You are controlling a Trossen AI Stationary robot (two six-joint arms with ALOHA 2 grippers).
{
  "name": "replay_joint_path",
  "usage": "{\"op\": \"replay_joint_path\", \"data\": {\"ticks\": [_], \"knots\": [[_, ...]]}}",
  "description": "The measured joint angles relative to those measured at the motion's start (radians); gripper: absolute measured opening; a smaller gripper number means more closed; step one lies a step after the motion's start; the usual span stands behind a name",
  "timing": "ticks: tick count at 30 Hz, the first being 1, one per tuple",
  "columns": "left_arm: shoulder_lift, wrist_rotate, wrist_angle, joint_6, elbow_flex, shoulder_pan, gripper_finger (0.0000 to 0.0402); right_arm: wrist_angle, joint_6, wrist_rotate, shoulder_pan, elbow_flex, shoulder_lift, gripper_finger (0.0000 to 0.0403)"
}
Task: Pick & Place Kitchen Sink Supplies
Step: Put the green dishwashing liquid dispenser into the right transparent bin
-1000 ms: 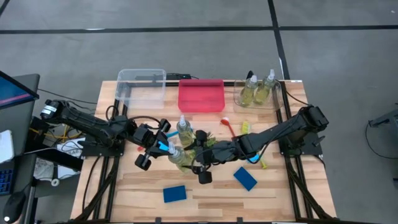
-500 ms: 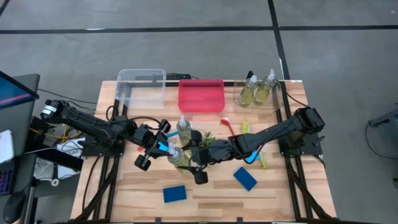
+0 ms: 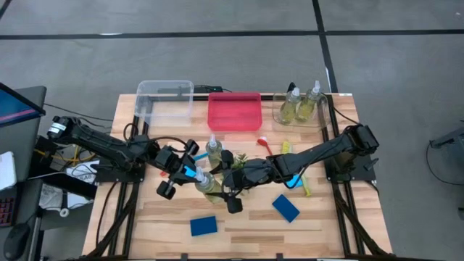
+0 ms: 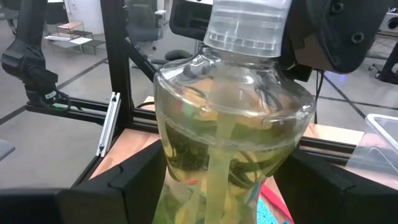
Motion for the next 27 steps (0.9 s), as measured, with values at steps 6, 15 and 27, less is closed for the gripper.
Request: {"op": "replay_joint_path", "data": {"ticks": [6,15,27], "knots": [[0.0,0.0,0.0,0.0,0.0,0.0,0.0076,0.0,0.0,-0.003,-0.008,0.0,0.0,0.0228],[0.0,-0.003,0.0,0.002,0.0,0.0,0.0076,0.0,0.003,-0.003,-0.01,0.0,-0.001,0.0192],[0.0,-0.003,0.001,0.002,0.0,0.0,0.0076,0.0,0.002,-0.002,-0.009,0.0,-0.001,0.0199]]}}
